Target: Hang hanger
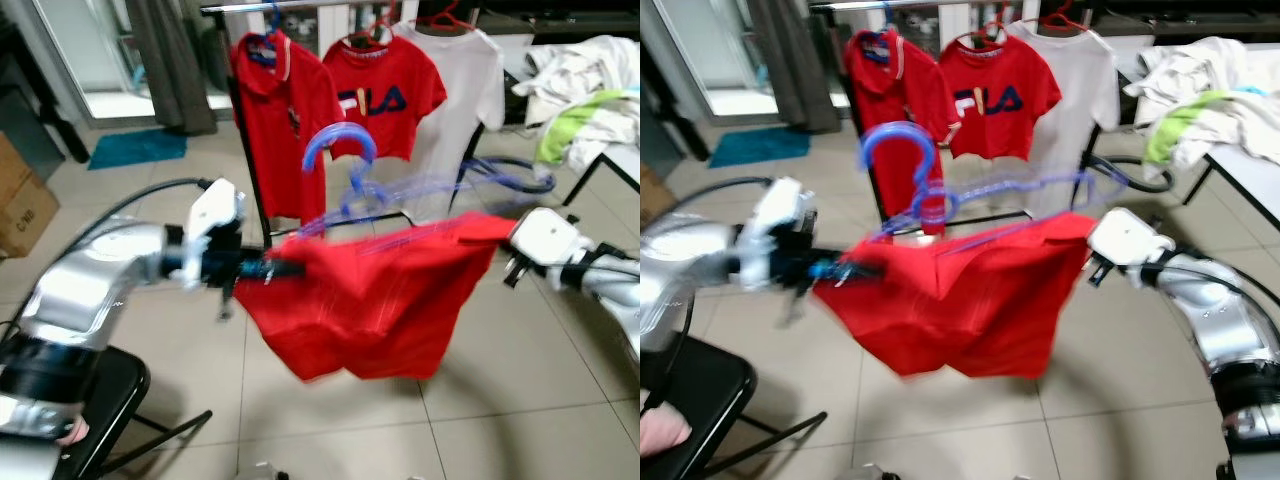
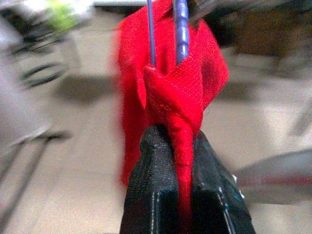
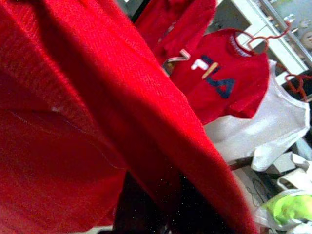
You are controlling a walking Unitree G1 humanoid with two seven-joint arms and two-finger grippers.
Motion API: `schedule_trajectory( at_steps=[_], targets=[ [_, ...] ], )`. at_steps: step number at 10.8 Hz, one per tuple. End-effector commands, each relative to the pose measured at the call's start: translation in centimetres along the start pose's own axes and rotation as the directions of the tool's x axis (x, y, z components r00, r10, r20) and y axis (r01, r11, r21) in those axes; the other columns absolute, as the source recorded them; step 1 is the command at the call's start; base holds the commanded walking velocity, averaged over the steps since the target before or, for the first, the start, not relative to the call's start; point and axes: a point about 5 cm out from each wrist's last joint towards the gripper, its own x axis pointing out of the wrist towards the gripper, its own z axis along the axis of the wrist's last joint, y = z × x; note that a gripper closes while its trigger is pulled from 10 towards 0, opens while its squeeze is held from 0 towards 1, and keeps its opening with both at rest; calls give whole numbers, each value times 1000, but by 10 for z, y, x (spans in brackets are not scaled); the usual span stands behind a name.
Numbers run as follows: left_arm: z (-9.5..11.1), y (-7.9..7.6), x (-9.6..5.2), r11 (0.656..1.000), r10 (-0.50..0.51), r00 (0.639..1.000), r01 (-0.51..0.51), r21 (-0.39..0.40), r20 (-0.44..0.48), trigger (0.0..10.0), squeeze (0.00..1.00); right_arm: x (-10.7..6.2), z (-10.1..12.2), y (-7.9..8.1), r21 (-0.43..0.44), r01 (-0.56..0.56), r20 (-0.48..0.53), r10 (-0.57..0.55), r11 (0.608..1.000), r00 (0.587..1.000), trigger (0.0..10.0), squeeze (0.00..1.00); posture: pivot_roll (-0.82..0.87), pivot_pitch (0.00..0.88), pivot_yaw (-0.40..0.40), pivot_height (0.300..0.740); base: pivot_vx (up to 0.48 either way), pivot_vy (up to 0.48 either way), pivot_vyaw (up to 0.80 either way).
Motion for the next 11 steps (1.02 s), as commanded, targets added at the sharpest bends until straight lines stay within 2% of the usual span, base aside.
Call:
schedule_trajectory(
  at_steps=[1, 2, 3, 4, 5, 6, 7, 8, 9, 10, 11],
  targets=[
    [-18, 17, -18, 982, 190, 972, -188, 28, -139, 0, 0, -25, -9, -39, 77, 177, -67, -172, 981, 983, 0, 0, -29, 0, 46, 740, 0, 0, 0],
    [-31, 22, -23, 955, 298, 929, -291, 63, -220, 0, 0, -23, 1, -43, 97, 181, -20, -180, 979, 984, 0, 0, -30, 0, 46, 740, 0, 0, 0],
    [-34, 15, -21, 965, 262, 940, -250, 84, -217, 0, 0, -23, 4, -45, 100, 188, -7, -188, 977, 982, 0, 0, -31, 0, 47, 740, 0, 0, 0],
    [-43, -11, -5, 993, 102, 970, -85, 87, -219, 0, 0, -22, 7, -52, 98, 225, -12, -225, 969, 974, 0, 0, -33, 0, 50, 740, 0, 0, 0],
    [-45, -17, 7, 988, 94, 979, -71, 134, -180, 0, 0, -20, 10, -55, 106, 239, -12, -239, 965, 971, 0, 0, -36, 0, 49, 740, 0, 0, 0],
    [-32, 3, 11, 949, 300, 954, -299, 99, 8, 0, 0, -12, 4, -38, 110, 172, -56, -167, 979, 984, 0, 0, -40, 0, 48, 740, 0, 0, 0],
    [-21, 20, 1, 889, 449, 888, -455, 48, 103, 0, 0, -7, -6, -12, 184, 65, -94, -48, 981, 994, 10000, 0, -40, 0, 36, 740, 0, 0, 0],
    [-7, 37, -13, 795, 596, 783, -607, 6, 180, 0, 0, -5, -18, 25, 177, -60, -126, 83, 982, 989, 10000, 0, -38, 0, 32, 740, 0, 0, 0],
    [4, 53, -32, 710, 690, 690, -704, -18, 221, 0, 0, -2, -28, 95, 303, -178, -108, 220, 936, 970, 10000, 1000, -29, 0, 25, 740, 0, 0, 0],
    [4, 53, -31, 737, 659, 720, -676, 5, 219, 0, 0, -2, -23, 119, 338, -234, -74, 274, 912, 959, 10000, 1000, -30, 0, 29, 740, 0, 0, 0],
    [9, 50, -22, 801, 578, 777, -599, 12, 250, 0, 0, -5, -5, 147, 376, -349, 28, 366, 858, 930, 10000, 1000, -34, 0, 36, 740, 0, 0, 0]
  ],
)
